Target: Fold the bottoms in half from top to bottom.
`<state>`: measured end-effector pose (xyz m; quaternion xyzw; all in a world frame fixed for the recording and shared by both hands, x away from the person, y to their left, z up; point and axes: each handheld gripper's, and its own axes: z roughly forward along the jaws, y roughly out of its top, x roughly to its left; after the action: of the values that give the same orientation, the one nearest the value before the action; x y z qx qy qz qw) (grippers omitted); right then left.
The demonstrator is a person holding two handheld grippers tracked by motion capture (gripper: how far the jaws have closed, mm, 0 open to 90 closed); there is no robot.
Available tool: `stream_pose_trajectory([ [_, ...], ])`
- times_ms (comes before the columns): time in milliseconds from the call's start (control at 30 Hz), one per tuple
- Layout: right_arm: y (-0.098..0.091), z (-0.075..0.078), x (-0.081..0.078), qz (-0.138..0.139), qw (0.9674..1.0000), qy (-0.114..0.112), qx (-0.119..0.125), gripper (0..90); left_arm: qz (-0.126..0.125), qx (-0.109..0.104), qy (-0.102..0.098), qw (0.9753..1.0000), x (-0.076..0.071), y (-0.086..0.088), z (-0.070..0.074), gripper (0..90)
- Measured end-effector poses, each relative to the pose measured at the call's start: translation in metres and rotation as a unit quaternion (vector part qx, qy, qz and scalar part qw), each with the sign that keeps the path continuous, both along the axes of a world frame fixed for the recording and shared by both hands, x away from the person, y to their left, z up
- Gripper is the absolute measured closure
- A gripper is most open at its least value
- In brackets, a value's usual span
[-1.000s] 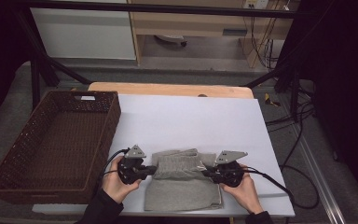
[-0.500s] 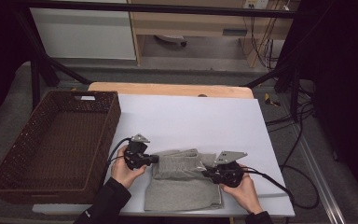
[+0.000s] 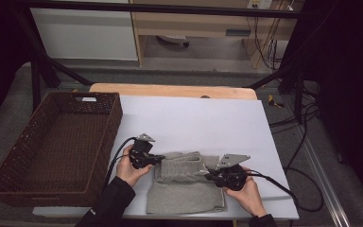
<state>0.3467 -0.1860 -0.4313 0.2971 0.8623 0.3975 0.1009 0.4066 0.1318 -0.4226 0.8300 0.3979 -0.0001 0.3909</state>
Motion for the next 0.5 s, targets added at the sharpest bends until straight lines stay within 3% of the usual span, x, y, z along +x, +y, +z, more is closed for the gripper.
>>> stream_pose_trajectory([
  [167,0.000,0.000,-0.001,0.003,1.0000,-0.004,-0.002,80.0,-0.027,-0.017,-0.010,0.9995,-0.014,0.003,0.006,90.0],
  [500,-0.001,0.000,-0.005,0.011,0.9999,-0.012,-0.003,76.8,-0.068,-0.001,-0.012,0.9976,-0.038,-0.006,0.007,90.0],
])
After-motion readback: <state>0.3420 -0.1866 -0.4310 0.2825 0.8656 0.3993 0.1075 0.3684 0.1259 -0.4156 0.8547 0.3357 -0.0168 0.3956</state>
